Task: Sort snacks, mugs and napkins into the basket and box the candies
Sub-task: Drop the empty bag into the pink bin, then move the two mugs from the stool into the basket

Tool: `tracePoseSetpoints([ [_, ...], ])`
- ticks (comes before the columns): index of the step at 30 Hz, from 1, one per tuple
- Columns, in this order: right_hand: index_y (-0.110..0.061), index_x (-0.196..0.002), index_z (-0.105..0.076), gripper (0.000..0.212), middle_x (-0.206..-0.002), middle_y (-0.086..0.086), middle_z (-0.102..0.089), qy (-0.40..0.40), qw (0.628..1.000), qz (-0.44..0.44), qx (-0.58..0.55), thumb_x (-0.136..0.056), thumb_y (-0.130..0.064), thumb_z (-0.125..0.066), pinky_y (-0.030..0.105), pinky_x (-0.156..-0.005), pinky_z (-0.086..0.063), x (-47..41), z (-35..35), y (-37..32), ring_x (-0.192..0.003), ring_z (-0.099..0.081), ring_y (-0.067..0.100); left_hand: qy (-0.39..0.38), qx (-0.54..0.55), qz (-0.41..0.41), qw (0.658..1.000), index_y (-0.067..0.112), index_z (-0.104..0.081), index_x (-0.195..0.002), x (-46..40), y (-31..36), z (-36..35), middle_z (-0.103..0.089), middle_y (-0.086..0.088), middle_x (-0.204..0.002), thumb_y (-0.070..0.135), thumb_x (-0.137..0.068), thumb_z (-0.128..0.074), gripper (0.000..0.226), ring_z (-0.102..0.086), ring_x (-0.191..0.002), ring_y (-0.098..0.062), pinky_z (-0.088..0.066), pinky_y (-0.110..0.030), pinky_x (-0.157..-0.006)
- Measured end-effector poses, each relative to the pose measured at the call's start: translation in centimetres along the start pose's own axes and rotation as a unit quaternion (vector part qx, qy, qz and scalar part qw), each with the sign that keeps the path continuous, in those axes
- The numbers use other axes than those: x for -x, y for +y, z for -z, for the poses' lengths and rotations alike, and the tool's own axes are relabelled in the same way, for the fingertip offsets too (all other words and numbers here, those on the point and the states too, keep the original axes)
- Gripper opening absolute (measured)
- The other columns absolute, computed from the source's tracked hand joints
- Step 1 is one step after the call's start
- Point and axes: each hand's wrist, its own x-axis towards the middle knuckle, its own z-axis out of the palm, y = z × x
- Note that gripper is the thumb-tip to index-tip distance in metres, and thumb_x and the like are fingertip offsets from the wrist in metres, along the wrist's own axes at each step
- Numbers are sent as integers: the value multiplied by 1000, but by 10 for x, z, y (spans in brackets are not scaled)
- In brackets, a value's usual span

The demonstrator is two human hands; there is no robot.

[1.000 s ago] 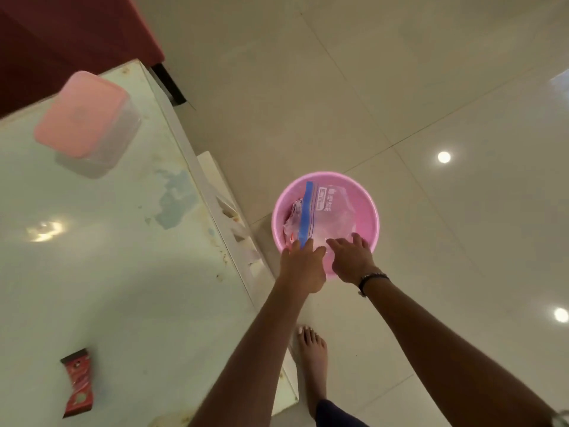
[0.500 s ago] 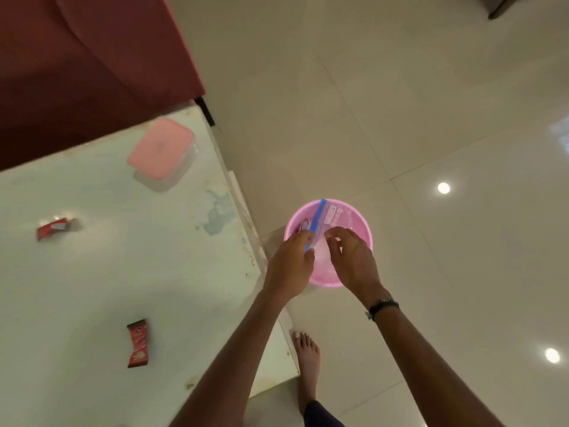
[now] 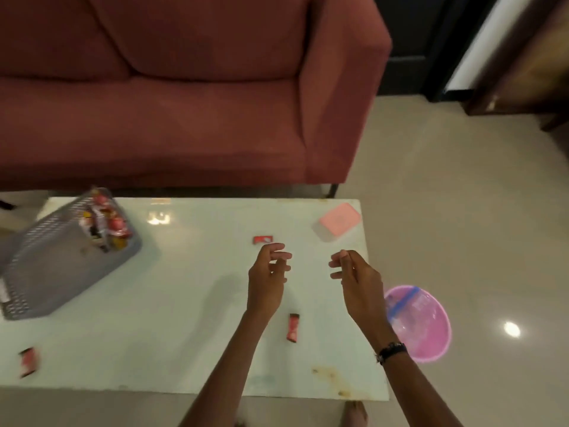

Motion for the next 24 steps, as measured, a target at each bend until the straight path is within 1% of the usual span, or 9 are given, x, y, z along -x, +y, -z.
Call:
tracePoseSetpoints([
  [4, -20, -92, -61, 30, -89, -8, -70, -49, 997, 54, 38, -101, -30, -34, 34, -69, -51, 23, -63, -85, -72, -69, 9, 46, 23, -2, 999, 20, -53, -109, 8, 17, 114, -66, 4, -97, 15, -95, -44, 17, -64, -81, -10, -51, -18, -64],
  [7, -18, -93, -62, 30, -88, -6, -71, -80, 993, 83, 33, -101, -29, -35, 32, -69, -51, 37, -109, -135, -73, -69, 11, 68, 29, 1, 997, 17, -53, -113, 15, 25, 189, -66, 1, -101, 17, -96, -43, 20, -64, -82, -11, -50, -18, -66],
  [11, -15, -96, -63, 31, -87, -2, -70, -133, 986, 95, 18, -101, -27, -35, 24, -65, -49, 53, -165, -192, -75, -69, 15, 109, 60, 17, 992, 13, -53, -114, 22, 32, 272, -66, -2, -100, 14, -96, -41, 21, -63, -80, -13, -49, -20, -65],
  [13, -14, -96, -63, 32, -87, 0, -70, -163, 981, 102, 15, -100, -28, -35, 23, -65, -49, 55, -191, -218, -76, -69, 16, 134, 72, 25, 988, 12, -53, -113, 23, 35, 307, -66, -1, -98, 14, -96, -43, 20, -63, -78, -11, -49, -20, -65],
  [16, -14, -97, -63, 32, -90, 2, -71, -205, 970, 127, 26, -100, -27, -34, 23, -65, -49, 53, -231, -253, -77, -69, 17, 161, 89, 47, 982, 13, -53, -107, 20, 32, 357, -64, -2, -96, 16, -95, -46, 14, -63, -76, -12, -50, -20, -64],
  [19, -12, -99, -63, 32, -93, 4, -71, -243, 961, 134, 19, -100, -25, -35, 21, -63, -48, 49, -275, -280, -80, -69, 19, 188, 114, 84, 972, 20, -53, -94, 13, 19, 404, -64, -7, -95, 9, -93, -46, 12, -61, -72, -13, -47, -22, -61],
  [21, -11, -98, -63, 32, -94, 5, -71, -268, 952, 145, 27, -100, -27, -35, 28, -66, -53, 46, -309, -295, -83, -68, 21, 215, 126, 95, 964, 24, -52, -87, 6, 5, 434, -65, -6, -89, 5, -91, -45, 21, -59, -70, -14, -47, -23, -60],
  [23, -11, -97, -62, 33, -94, 6, -70, -292, 942, 160, 52, -100, -30, -36, 38, -72, -57, 48, -347, -306, -84, -68, 22, 238, 139, 110, 955, 23, -52, -88, 0, -11, 463, -66, -3, -84, 2, -91, -44, 23, -58, -66, -14, -46, -21, -56],
  [24, -12, -95, -63, 34, -93, 5, -70, -303, 936, 167, 61, -100, -32, -36, 38, -73, -57, 51, -365, -313, -83, -68, 21, 250, 148, 118, 950, 22, -52, -89, -3, -19, 477, -66, -2, -82, 1, -90, -45, 22, -58, -65, -14, -45, -20, -54],
])
